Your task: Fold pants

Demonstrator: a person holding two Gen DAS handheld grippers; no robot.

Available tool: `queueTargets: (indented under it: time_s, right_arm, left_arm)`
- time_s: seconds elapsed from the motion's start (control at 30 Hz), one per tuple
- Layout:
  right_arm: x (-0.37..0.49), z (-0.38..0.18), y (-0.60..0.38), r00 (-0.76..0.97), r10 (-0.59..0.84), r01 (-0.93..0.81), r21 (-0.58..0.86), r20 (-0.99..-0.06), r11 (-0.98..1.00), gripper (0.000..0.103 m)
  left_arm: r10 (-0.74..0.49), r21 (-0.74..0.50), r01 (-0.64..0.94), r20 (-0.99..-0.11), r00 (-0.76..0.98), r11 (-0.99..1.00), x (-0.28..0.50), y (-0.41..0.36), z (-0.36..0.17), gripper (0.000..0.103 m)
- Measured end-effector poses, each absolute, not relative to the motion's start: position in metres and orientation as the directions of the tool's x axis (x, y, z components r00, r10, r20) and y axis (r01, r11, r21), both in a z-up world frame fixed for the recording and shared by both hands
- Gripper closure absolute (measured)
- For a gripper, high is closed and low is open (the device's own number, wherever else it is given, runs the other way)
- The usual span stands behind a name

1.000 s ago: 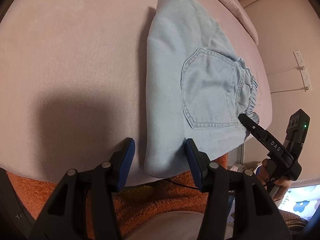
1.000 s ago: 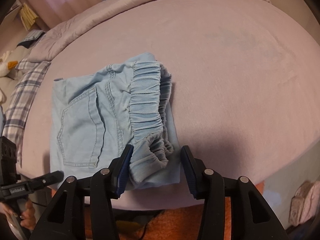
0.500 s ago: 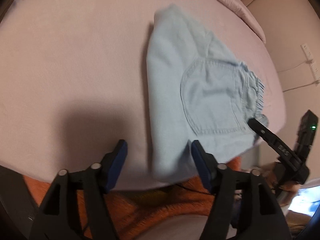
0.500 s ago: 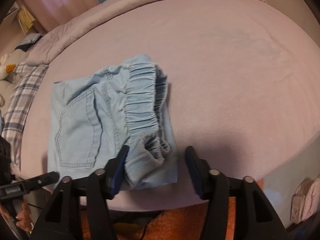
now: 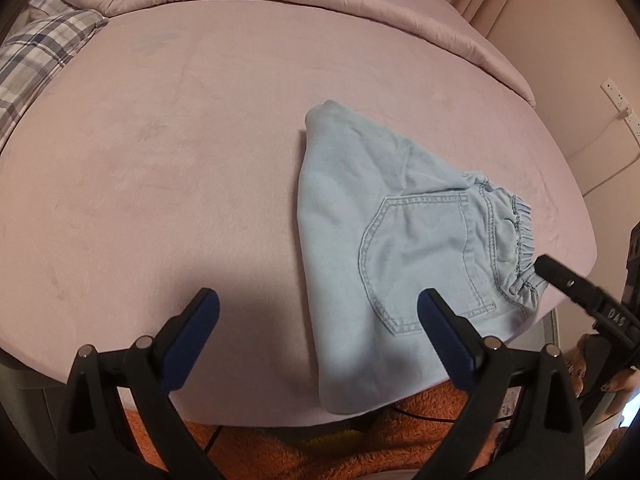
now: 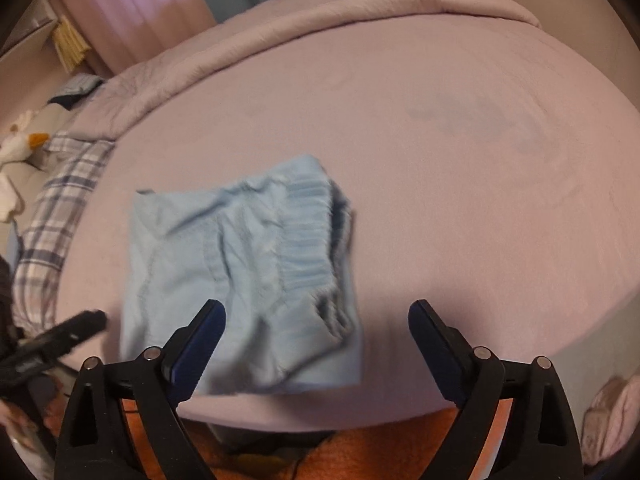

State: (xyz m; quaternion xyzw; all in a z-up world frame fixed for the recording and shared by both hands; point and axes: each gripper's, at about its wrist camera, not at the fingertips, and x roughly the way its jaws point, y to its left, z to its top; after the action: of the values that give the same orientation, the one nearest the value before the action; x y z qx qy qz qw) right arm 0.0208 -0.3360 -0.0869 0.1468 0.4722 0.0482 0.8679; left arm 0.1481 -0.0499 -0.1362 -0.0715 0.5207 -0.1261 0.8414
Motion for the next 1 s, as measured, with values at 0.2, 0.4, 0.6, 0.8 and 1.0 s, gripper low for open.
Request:
queueTargets:
  time_s: [0.2,0.4,0.6,0.8,1.0]
  right_arm:
    - [0.042,-0.092,-0.333,0.551,0.29,0.023,0.362,-0.783,0.932,0.009]
    - [0.051,-0.117,-0.335,0.488,0.341,0.065,0.423,-0.804,0.904,0.009]
    - [0.046,-0.12,-0.334,0.474,0.334,0.052,0.405,-0.814,0.913,0.009]
    - [0.05,-0.123,-0.332,0.478,0.326,0.061,0.401,-0.816,0.914,0.009]
    - [0.05,-0.124,-0.324,0.477,0.282,0.035,0.338,-0.833,0.941,0.009]
  left_arm:
    - [-0.346,-0.328,0.112,-0.861,0.374,0.938,0.161,-0.047,-0.157,0.004]
    - [-0.357,-0.343,0.101,-0.881,0.311,0.934,0.167,-0.05,-0.18,0.008]
    - [-0.358,-0.334,0.129,-0.88,0.312,0.934,0.169,-0.056,-0.18,0.008]
    - [-0.375,-0.35,0.136,-0.874,0.309,0.927,0.173,-0.06,-0.181,0.01]
    - [-0.429,-0.395,0.168,-0.844,0.321,0.903,0.178,-0.067,-0.183,0.029]
